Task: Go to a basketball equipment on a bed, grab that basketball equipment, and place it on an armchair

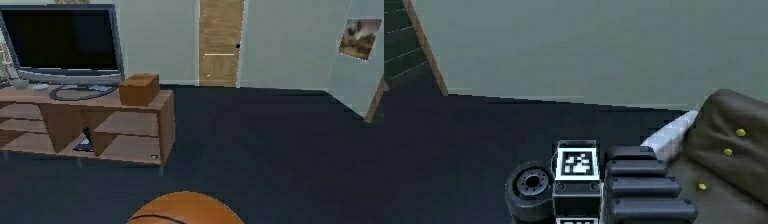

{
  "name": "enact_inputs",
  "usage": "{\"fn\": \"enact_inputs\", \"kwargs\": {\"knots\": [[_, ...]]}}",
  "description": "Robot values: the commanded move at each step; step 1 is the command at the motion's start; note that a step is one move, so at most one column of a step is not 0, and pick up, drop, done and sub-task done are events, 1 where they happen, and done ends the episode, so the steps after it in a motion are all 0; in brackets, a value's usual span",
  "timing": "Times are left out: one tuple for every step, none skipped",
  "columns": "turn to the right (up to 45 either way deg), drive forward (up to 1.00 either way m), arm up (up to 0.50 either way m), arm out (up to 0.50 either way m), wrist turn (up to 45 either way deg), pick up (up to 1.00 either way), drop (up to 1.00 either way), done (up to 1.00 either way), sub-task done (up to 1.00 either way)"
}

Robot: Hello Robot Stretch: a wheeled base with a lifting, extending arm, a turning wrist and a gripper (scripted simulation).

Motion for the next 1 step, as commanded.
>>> {"fn": "enact_inputs", "kwargs": {"knots": [[45.0,0.0,0.0,0.0,0.0,0.0,0.0,0.0,0.0]]}}
